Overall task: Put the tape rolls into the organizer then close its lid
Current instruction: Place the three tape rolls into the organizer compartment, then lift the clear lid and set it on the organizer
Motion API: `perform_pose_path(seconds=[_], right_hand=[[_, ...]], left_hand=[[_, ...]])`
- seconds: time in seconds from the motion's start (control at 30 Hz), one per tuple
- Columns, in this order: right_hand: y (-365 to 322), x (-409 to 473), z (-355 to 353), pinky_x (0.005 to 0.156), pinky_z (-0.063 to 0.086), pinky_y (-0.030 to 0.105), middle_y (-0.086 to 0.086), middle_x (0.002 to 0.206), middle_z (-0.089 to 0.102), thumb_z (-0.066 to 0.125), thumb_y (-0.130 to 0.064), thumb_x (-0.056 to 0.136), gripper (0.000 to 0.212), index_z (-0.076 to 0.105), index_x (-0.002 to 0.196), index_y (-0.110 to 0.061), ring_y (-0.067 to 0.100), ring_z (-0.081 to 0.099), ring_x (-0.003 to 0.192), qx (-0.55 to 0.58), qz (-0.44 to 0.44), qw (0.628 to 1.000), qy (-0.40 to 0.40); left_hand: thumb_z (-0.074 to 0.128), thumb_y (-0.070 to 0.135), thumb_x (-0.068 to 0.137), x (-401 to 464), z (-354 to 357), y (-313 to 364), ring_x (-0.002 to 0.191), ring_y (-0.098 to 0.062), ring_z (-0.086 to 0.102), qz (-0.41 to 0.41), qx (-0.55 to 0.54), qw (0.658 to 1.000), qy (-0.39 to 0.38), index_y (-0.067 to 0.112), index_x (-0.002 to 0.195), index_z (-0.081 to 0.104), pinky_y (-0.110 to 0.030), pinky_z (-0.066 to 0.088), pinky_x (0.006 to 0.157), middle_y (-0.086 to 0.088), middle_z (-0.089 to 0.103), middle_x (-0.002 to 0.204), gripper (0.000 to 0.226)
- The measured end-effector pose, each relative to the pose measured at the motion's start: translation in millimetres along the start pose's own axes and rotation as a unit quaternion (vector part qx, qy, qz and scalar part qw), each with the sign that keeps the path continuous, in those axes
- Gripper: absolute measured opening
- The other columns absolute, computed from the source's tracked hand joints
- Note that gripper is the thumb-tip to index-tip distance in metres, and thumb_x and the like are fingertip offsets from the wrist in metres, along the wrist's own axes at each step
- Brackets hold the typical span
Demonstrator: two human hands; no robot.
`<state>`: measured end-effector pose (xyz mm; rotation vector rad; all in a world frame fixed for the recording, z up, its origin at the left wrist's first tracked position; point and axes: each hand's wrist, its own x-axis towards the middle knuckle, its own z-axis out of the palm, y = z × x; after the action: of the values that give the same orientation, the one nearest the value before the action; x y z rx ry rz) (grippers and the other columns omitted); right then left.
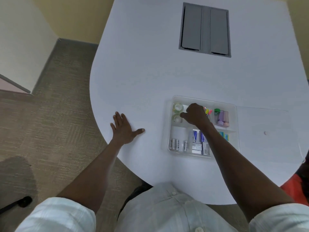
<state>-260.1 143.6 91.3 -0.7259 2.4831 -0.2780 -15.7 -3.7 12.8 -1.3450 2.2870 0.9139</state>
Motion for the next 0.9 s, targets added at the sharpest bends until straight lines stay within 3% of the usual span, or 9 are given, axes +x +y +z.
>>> perform_pose_path(seconds=[0.1, 0.2, 0.3, 0.37, 0.47, 0.6, 0.7, 0.8, 0.9], right_hand=[[10, -12, -10, 0.084, 0.051, 0.039, 0.023, 0.099, 0.068, 0.066, -0.023, 0.081, 0.035, 0.064, 0.094, 0.009, 0.038, 0.062, 0.098, 0.022, -0.018, 0.998, 0.049], [26, -25, -21, 0.067, 0.047, 0.033, 0.019, 0.072, 0.062, 0.06, -0.015, 0.076, 0.02, 0.06, 0.066, 0.002, 0.033, 0.059, 0.075, 0.044, -0.023, 0.994, 0.102], [46, -39, -34, 0.057, 0.041, 0.03, 0.016, 0.054, 0.056, 0.049, -0.013, 0.071, 0.027, 0.043, 0.045, -0.011, 0.031, 0.057, 0.061, 0.071, -0.012, 0.984, 0.161], [64, -48, -43, 0.06, 0.044, 0.031, 0.013, 0.059, 0.06, 0.05, -0.011, 0.074, 0.029, 0.04, 0.048, -0.016, 0.03, 0.058, 0.065, 0.102, 0.002, 0.977, 0.188], [99, -54, -55, 0.071, 0.055, 0.037, 0.013, 0.081, 0.072, 0.055, -0.015, 0.077, 0.011, 0.063, 0.072, -0.01, 0.033, 0.065, 0.081, 0.142, 0.03, 0.966, 0.214], [153, -58, -65, 0.075, 0.052, 0.035, 0.016, 0.092, 0.072, 0.059, -0.012, 0.078, 0.017, 0.068, 0.091, -0.006, 0.036, 0.065, 0.09, 0.158, 0.055, 0.952, 0.258], [194, -60, -64, 0.071, 0.049, 0.032, 0.016, 0.091, 0.072, 0.059, -0.006, 0.074, 0.016, 0.068, 0.088, -0.005, 0.035, 0.065, 0.089, 0.147, 0.067, 0.954, 0.254], [231, -61, -54, 0.07, 0.049, 0.033, 0.016, 0.087, 0.071, 0.06, -0.003, 0.071, 0.011, 0.067, 0.08, -0.004, 0.036, 0.065, 0.087, 0.134, 0.071, 0.962, 0.227], [259, -60, -39, 0.074, 0.049, 0.035, 0.018, 0.091, 0.069, 0.063, -0.001, 0.071, 0.013, 0.066, 0.084, -0.002, 0.037, 0.063, 0.091, 0.117, 0.072, 0.974, 0.177]], left_hand=[[0.049, 0.066, 0.087, -4, -6, 24, 0.151, -0.034, -0.012, 0.013, -0.047, 0.997, 0.055, -0.003, 0.153, -0.004, -0.053, 0.001, 0.122, -0.022, -0.012, 0.162, 0.109], [0.046, 0.051, 0.097, -11, -11, 55, 0.153, -0.032, -0.007, 0.049, -0.097, 0.991, 0.079, -0.003, 0.153, 0.004, -0.047, 0.002, 0.123, -0.021, -0.003, 0.164, 0.089], [0.043, 0.044, 0.1, -23, -11, 87, 0.153, -0.029, 0.001, 0.094, -0.144, 0.981, 0.093, -0.002, 0.153, 0.013, -0.041, 0.004, 0.123, -0.019, 0.009, 0.164, 0.075], [0.043, 0.043, 0.101, -33, -7, 110, 0.153, -0.027, 0.007, 0.118, -0.164, 0.974, 0.104, 0.001, 0.152, 0.023, -0.038, 0.009, 0.122, -0.016, 0.017, 0.163, 0.069], [0.044, 0.042, 0.101, -49, 1, 145, 0.151, -0.025, 0.018, 0.144, -0.177, 0.968, 0.107, 0.004, 0.148, 0.034, -0.035, 0.015, 0.121, -0.013, 0.029, 0.159, 0.062], [0.049, 0.037, 0.1, -71, 21, 190, 0.141, -0.024, 0.038, 0.17, -0.191, 0.961, 0.108, 0.004, 0.142, 0.042, -0.021, 0.025, 0.107, -0.013, 0.044, 0.15, 0.054], [0.05, 0.036, 0.1, -86, 36, 215, 0.138, -0.023, 0.042, 0.17, -0.202, 0.959, 0.104, 0.006, 0.141, 0.045, -0.018, 0.025, 0.1, -0.01, 0.046, 0.149, 0.052], [0.05, 0.037, 0.1, -96, 48, 229, 0.141, -0.023, 0.04, 0.177, -0.197, 0.959, 0.102, 0.006, 0.142, 0.044, -0.024, 0.027, 0.11, -0.011, 0.043, 0.152, 0.053], [0.049, 0.037, 0.1, -104, 56, 237, 0.142, -0.025, 0.039, 0.176, -0.196, 0.959, 0.104, 0.006, 0.143, 0.043, -0.033, 0.028, 0.115, -0.012, 0.044, 0.152, 0.053]])
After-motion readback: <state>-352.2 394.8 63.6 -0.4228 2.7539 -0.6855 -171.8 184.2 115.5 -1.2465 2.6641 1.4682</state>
